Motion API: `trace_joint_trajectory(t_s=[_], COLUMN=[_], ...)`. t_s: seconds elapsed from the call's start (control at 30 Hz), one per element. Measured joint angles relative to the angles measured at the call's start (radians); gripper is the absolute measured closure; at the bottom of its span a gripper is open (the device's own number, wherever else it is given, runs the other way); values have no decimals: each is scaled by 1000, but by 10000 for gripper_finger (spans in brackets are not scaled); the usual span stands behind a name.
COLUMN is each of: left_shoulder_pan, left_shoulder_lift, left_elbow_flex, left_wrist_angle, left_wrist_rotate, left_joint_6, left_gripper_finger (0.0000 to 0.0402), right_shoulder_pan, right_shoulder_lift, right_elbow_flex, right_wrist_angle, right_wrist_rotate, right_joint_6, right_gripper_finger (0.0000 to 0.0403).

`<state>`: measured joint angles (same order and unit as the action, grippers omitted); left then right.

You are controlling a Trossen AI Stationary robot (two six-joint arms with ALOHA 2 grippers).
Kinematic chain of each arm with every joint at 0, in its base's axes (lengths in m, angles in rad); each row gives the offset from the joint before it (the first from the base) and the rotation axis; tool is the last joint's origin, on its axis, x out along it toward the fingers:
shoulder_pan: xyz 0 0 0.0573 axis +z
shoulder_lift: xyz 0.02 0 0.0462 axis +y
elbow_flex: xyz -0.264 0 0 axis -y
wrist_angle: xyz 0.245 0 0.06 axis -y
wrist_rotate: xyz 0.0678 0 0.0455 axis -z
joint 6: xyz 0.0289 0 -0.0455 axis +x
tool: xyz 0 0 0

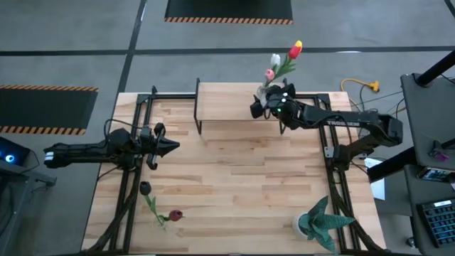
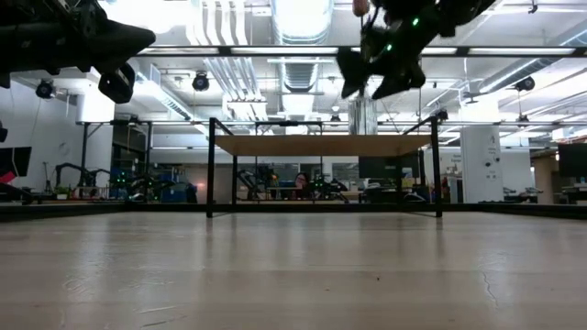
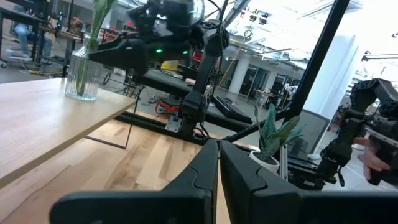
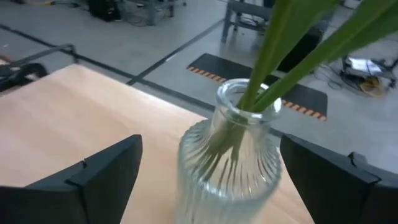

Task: Pick and place flowers into a vace then onto a shelf
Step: Put the transparent vase with the tulips on the shelf

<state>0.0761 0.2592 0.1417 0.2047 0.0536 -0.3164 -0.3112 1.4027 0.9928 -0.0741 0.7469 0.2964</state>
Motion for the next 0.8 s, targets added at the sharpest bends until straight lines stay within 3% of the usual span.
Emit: trace_joint_trajectory(t_s=[0.37,0.6,0.8], left_shoulder_pan=[0,0,0], left_shoulder_lift=[0,0,0], left_elbow_flex=[0,0,0], left_wrist_angle=[0,0,1], left_wrist_rotate=[0,0,0], left_joint_6=[0,0,0], left_gripper_finger=[402,402,402], right_shoulder_pan=[115,204,287], right_shoulder_lift=[-214,-327,-392], right_elbow_flex=[-30,-134,-258], right_wrist_angle=[-192,-170,47], right_wrist_rotate=[-33,-213,-495], right_joint_6=[6,49,0], right_gripper_finger=[30,61,132])
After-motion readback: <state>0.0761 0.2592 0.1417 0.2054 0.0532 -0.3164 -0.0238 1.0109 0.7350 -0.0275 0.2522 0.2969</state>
